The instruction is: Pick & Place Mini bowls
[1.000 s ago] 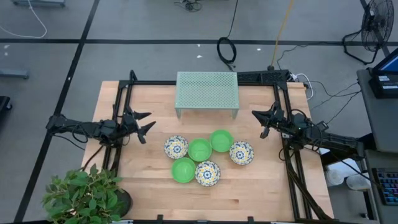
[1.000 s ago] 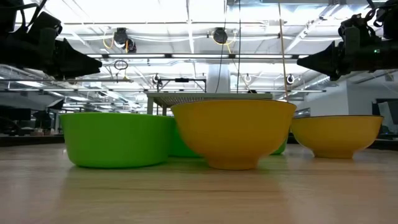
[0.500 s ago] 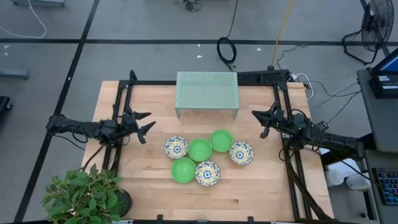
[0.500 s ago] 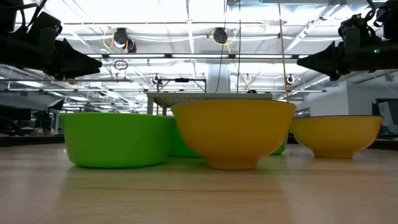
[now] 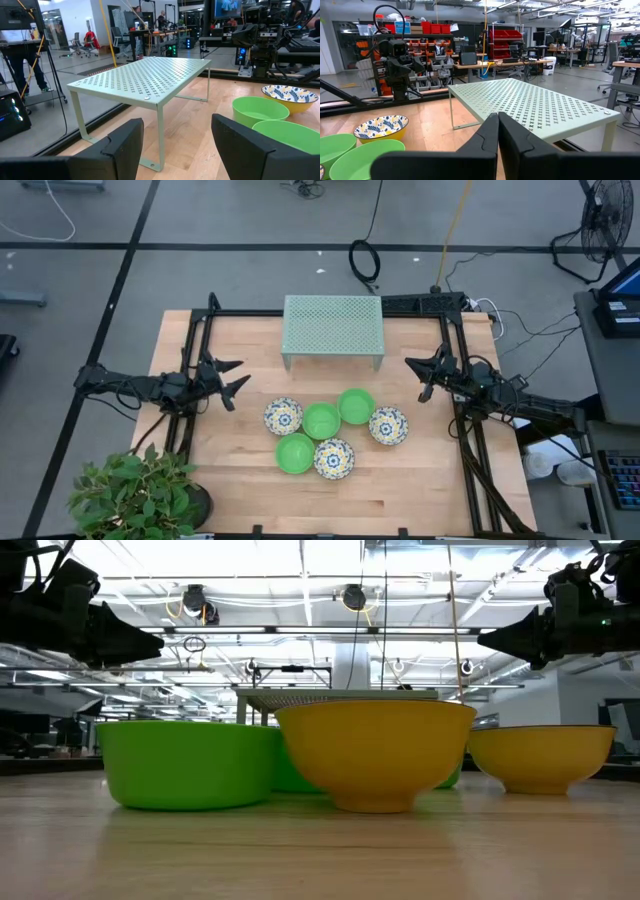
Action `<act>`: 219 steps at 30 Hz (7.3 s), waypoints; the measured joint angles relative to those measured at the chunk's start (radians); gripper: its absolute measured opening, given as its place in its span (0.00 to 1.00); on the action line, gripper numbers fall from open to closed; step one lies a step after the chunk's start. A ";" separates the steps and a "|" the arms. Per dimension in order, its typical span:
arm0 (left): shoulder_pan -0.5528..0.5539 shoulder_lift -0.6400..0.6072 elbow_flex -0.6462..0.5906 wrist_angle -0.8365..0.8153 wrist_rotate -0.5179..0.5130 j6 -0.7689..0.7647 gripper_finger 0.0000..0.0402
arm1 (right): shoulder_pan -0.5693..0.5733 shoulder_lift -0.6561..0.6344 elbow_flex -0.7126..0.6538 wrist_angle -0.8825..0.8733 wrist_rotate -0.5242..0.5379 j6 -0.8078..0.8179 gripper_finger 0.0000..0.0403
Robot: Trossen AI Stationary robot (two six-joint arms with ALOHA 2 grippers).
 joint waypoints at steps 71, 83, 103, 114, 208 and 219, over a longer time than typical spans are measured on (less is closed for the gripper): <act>0.000 0.000 0.000 0.003 0.000 0.000 0.59 | 0.403 0.496 0.024 0.922 -0.281 0.131 0.02; 0.000 0.000 0.000 0.003 0.000 0.000 0.59 | 0.413 0.499 0.080 0.590 -0.097 -0.010 0.22; 0.000 0.000 0.000 0.003 0.000 0.000 0.59 | 0.458 0.997 0.759 -1.053 -0.045 0.675 0.51; 0.000 0.000 0.000 0.003 0.000 0.000 0.59 | 0.457 1.106 0.715 -0.985 -0.107 0.765 0.51; 0.000 0.000 0.000 0.006 0.000 0.000 0.59 | 0.490 1.008 0.627 -0.154 -0.389 -0.149 0.00; 0.000 0.000 0.000 0.009 0.000 0.000 0.59 | 0.491 1.139 0.627 0.092 -0.168 -0.451 0.00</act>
